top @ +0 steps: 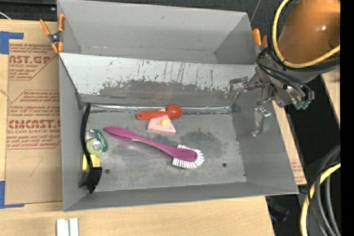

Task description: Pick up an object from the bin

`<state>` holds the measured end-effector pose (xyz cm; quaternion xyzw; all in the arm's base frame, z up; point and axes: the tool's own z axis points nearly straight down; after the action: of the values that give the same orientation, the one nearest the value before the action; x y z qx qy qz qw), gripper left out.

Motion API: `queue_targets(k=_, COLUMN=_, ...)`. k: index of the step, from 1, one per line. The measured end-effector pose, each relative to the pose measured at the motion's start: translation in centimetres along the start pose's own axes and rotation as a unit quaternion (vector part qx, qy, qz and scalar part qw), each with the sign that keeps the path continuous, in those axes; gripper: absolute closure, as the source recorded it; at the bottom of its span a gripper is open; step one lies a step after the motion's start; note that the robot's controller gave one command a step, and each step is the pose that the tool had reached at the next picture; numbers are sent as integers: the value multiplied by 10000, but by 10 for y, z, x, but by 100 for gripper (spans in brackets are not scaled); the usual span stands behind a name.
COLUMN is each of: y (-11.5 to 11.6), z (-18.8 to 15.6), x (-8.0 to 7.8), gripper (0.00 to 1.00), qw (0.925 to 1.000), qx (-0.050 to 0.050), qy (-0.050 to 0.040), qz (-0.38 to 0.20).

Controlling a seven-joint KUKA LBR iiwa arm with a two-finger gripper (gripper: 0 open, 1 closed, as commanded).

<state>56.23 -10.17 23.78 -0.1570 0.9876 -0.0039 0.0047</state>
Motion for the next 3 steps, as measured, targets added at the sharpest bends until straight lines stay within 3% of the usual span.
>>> queue_targets(k=1, y=-10, z=58, x=31, gripper=0, qw=9991, qx=-28, qy=42, qz=-421)
queue_targets(k=2, y=44, z=50, x=9, gripper=0, qw=9866, qx=-26, qy=-29, qz=1632)
queue_targets(k=3, y=69, z=99, x=12, gripper=0, qw=9995, qx=-21, qy=13, qz=330)
